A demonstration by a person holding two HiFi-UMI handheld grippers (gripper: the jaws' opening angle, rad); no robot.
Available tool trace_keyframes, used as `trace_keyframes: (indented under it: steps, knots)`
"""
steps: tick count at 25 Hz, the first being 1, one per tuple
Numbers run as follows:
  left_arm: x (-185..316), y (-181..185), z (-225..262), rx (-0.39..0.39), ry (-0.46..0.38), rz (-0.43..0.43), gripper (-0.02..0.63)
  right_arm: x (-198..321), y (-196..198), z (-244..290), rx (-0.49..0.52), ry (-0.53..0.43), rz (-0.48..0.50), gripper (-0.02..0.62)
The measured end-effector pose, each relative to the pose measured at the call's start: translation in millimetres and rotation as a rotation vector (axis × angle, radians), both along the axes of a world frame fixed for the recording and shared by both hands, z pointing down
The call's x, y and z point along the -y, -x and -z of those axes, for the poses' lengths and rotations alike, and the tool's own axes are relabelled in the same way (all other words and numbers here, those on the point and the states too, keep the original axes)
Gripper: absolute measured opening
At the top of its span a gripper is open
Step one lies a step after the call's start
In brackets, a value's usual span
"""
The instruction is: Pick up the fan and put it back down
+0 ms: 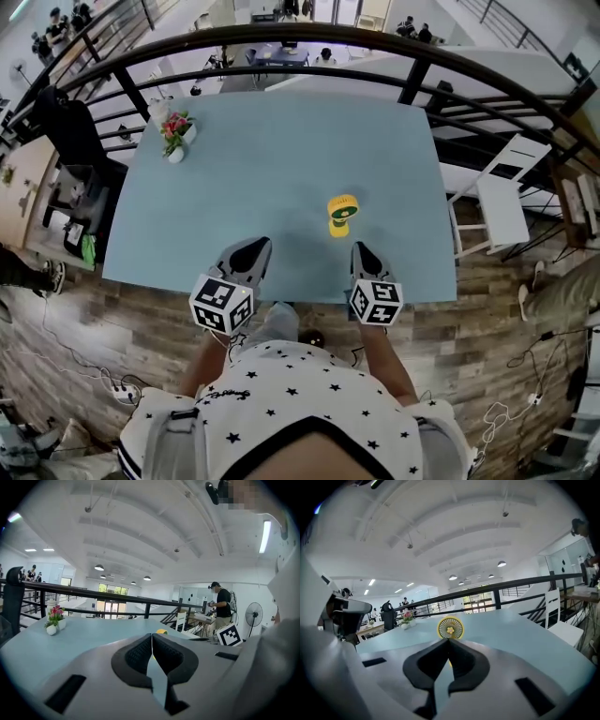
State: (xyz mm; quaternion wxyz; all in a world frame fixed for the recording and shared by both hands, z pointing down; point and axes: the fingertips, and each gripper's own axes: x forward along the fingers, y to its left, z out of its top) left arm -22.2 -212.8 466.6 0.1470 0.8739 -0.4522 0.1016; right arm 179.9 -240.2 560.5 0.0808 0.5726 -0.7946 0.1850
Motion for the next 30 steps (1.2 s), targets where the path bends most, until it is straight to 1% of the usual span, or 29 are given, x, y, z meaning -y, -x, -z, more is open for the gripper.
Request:
trace_keyframes:
  steps: [5,9,13,22,30]
  knots:
    - [-14,-12,-3,-0.004,0.001,-0.028,0.029,-19,-5,22,0.038,-0.050,0.001,-0.002]
    - [-29,-17,-10,-0.009,0.012,-0.046,0.029,-38,-2,42,0.068,-0.104,0.013,-0.002]
    - [-42,-20,-15,-0.009,0.019,-0.056,0.029,-53,1,54,0.060,-0.147,0.024,-0.002]
    - [-56,-20,-12,-0.004,0.014,-0.056,0.029,-67,6,69,0.061,-0.181,0.039,-0.003]
    - [-61,-20,-9,0.003,0.009,-0.052,0.029,-70,11,71,0.074,-0.182,0.061,-0.003]
